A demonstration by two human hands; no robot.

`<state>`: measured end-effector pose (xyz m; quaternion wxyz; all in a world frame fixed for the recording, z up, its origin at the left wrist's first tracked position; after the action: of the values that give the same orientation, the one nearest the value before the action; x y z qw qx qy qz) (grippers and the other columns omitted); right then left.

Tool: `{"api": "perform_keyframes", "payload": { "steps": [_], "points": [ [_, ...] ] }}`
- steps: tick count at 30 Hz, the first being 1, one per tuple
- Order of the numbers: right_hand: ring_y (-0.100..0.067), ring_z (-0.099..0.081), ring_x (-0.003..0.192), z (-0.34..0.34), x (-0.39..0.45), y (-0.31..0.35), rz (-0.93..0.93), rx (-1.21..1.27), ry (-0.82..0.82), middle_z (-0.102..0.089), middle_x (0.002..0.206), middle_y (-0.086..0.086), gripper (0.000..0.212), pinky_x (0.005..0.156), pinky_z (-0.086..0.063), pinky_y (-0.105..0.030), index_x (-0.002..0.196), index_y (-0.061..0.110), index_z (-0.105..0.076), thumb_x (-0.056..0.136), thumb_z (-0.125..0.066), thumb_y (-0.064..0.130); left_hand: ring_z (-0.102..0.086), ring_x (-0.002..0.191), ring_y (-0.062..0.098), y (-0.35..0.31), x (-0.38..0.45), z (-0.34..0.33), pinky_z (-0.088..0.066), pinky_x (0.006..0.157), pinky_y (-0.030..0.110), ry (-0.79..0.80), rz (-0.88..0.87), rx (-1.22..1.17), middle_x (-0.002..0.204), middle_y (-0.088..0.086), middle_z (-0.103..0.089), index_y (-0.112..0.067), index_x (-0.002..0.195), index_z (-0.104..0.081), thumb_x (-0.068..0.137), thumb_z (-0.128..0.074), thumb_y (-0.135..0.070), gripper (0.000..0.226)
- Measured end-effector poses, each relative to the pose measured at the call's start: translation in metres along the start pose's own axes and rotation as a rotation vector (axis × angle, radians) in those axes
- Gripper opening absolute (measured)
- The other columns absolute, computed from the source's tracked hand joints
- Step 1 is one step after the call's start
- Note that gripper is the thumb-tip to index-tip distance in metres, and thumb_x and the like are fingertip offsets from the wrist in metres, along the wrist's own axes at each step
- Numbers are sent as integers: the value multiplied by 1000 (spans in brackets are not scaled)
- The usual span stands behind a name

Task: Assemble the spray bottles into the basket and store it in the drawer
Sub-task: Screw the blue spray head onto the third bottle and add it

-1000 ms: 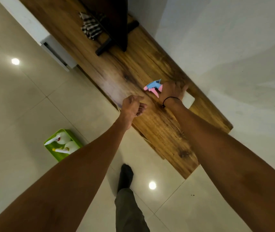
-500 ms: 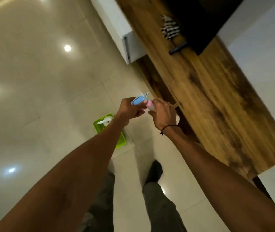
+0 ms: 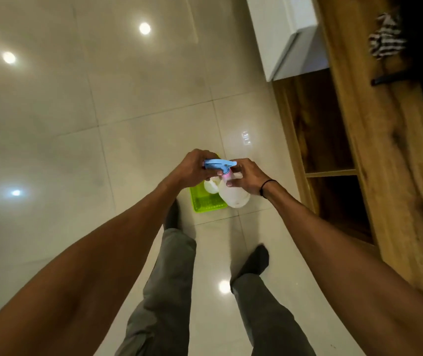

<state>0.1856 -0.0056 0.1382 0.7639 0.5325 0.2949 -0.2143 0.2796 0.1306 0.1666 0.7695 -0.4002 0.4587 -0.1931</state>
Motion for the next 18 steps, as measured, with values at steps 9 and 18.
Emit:
{"api": "perform_keyframes", "payload": {
  "steps": [9,18],
  "points": [
    [-28,-48,132,-63,26,10,16,-235,-311,-48,141,0,101,97,-52,-51,147,30,-43,62,-95,48,-64,66,17,83,-39,46,-62,68,26,-331,134,-404,86,17,-68,11,116,-71,103,-68,-13,27],
    [-16,-55,123,-44,27,19,288,-171,-360,-51,139,4,106,99,-54,-33,145,26,-42,57,-93,56,-65,66,11,122,-50,66,-60,70,21,-396,306,-845,83,8,-70,0,116,-69,106,-63,-14,18]
  ]
}}
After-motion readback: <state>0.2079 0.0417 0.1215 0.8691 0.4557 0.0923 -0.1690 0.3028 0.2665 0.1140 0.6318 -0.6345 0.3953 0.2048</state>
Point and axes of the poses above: each hand's wrist, its own x-axis towards the middle knuckle, its own z-axis out of the back of the hand, y = z × x, the point moved 7 cm from there along x, towards the middle knuckle
